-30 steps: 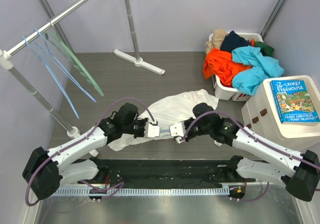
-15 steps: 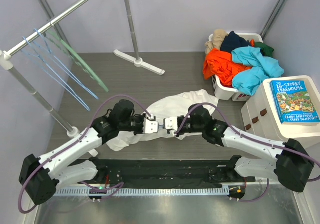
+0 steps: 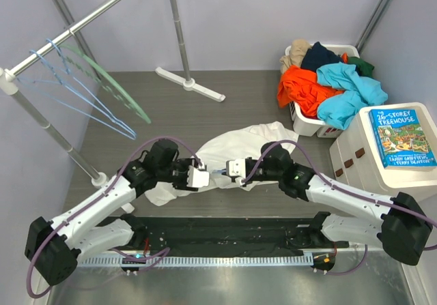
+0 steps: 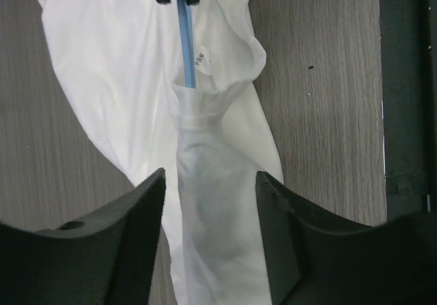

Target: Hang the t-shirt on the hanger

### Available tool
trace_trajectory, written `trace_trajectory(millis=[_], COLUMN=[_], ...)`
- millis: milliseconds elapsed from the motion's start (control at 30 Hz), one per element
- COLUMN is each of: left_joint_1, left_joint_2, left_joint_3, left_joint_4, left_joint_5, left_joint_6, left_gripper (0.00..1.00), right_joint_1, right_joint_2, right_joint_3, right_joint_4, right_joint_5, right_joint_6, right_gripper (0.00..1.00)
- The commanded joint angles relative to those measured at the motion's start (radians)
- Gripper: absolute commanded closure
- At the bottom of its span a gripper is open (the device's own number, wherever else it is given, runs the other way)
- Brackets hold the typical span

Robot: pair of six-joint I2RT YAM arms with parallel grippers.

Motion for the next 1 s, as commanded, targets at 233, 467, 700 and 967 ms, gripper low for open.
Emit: trace_trajectory(millis=[233, 467, 700, 967], left_joint_1=[-0.006, -0.049, -0.112, -0.076], left_joint_2=[0.109, 0.129, 0.109, 0.025], left_joint_3=[-0.008, 0.01, -0.047, -0.05], left_joint_4=[0.202, 0.266, 0.368, 0.365], left_joint_5=[0.132, 0.167, 0.104, 0.038], left_joint_6=[-0.022, -0.105, -0.238, -0.381], left_gripper=[0.78, 0.86, 0.94, 1.0], right_joint_1=[0.026, 0.048, 0.054, 0.045], right_joint_2=[0.022, 0.072, 0.052, -0.109], right_joint_3=[0.042, 0.06, 0.108, 0.16], right_joint_4=[0.097, 0.215, 0.207, -0.136], right_joint_5=[-0.06, -0.055, -0.041, 0.311], right_joint_6=[-0.024, 0.019, 0.059, 0.319], right_gripper=[0.99, 0.99, 0.99, 0.06])
